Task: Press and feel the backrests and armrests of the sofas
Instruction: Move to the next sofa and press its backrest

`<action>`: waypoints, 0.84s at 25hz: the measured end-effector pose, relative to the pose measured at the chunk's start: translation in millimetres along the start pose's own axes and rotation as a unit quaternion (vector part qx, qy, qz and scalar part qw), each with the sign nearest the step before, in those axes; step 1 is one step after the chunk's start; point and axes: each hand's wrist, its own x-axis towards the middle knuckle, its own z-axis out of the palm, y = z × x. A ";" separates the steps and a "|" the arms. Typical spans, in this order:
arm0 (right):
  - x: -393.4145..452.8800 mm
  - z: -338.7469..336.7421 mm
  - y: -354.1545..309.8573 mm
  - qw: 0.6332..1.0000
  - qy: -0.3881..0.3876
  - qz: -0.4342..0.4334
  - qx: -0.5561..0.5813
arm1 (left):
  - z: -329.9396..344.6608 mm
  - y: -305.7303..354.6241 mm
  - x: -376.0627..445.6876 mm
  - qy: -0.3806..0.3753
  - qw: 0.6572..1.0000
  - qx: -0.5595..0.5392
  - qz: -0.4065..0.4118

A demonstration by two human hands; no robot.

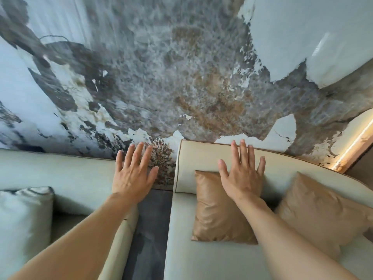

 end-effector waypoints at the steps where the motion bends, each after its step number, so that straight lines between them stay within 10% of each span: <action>1: -2.2 0.8 -18.3 1.000 0.000 -0.008 0.000 | -4.4 -18.4 -3.3 0.004 1.000 0.002 -0.009; 21: -122.7 0.9 -178.7 0.986 -0.019 -0.116 0.119 | -113.8 -153.9 -152.8 0.015 0.989 0.092 -0.116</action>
